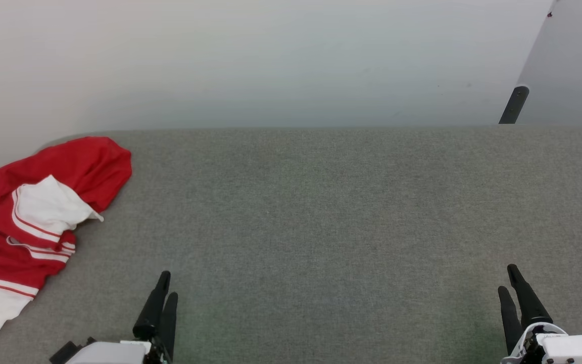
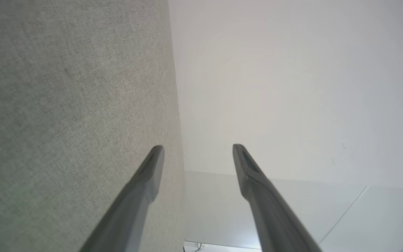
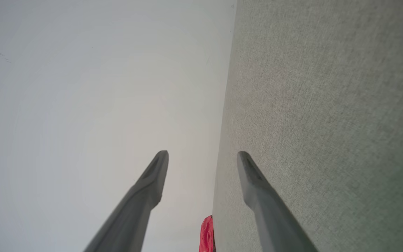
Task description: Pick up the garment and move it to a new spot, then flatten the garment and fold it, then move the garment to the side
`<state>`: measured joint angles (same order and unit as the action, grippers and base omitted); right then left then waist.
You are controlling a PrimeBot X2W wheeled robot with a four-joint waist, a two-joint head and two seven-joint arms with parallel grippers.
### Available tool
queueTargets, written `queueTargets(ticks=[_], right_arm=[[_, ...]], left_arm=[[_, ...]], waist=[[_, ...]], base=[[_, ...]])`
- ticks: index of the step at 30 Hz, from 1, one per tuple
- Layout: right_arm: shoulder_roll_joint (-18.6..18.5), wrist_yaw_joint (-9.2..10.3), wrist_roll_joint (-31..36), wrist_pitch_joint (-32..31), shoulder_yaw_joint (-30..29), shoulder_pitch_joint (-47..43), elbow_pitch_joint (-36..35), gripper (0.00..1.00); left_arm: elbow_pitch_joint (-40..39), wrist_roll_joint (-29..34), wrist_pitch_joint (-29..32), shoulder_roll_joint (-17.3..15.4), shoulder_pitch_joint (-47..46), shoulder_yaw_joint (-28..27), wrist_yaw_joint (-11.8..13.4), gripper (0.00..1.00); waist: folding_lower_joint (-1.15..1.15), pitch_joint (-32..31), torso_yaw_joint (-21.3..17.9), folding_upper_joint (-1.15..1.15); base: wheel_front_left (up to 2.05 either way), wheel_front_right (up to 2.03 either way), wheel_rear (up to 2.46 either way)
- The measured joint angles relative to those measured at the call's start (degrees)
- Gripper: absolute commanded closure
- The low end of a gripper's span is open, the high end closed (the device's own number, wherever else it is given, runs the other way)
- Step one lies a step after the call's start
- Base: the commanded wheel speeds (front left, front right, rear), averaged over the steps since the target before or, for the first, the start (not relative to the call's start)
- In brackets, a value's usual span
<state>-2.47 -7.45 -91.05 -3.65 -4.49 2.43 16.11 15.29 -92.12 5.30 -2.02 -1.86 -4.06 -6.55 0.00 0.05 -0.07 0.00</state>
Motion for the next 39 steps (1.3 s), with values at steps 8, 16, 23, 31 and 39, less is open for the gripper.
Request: queueTargets(ticks=[8, 16, 23, 31, 39], right_arm=[[-0.21, 0.00, 2.77, 1.52, 1.26, -0.01, -1.26, 0.00], [-0.62, 0.00, 7.77, 2.98, 1.93, 0.00, -1.90, 0.00], [-0.65, 0.00, 15.22, 3.66, 2.03, 0.02, -2.45, 0.00], [-0.66, 0.00, 27.93, 3.65, 2.02, 0.09, -3.69, 0.00], [-0.67, 0.00, 40.02, 3.66, 2.09, 0.09, -5.26, 0.00]], left_arm=[[-1.82, 1.52, -0.97, -0.70, 0.01, 1.37, 0.48, 0.00], [-3.22, 4.79, -2.66, -2.34, 0.03, 3.12, 0.86, 0.00], [-3.89, 10.09, -4.95, -4.21, 0.03, 5.11, 1.37, 0.00], [-4.69, 17.96, -8.05, -6.59, 0.01, 7.70, 2.88, 0.00], [-4.80, 28.59, -10.47, -9.05, -0.08, 10.27, 4.57, 0.00]], waist=[[0.00, -0.12, -0.03, 0.00], [0.00, -0.31, -0.04, 0.00], [0.00, -0.49, 0.00, 0.00], [0.00, -0.71, 0.04, 0.00], [0.00, -0.88, 0.08, 0.00]], base=[[0.00, 0.00, 0.00], [0.00, 0.00, 0.00], [0.00, 0.00, 0.00], [0.00, 0.00, 0.00], [0.00, 0.00, 0.00]])
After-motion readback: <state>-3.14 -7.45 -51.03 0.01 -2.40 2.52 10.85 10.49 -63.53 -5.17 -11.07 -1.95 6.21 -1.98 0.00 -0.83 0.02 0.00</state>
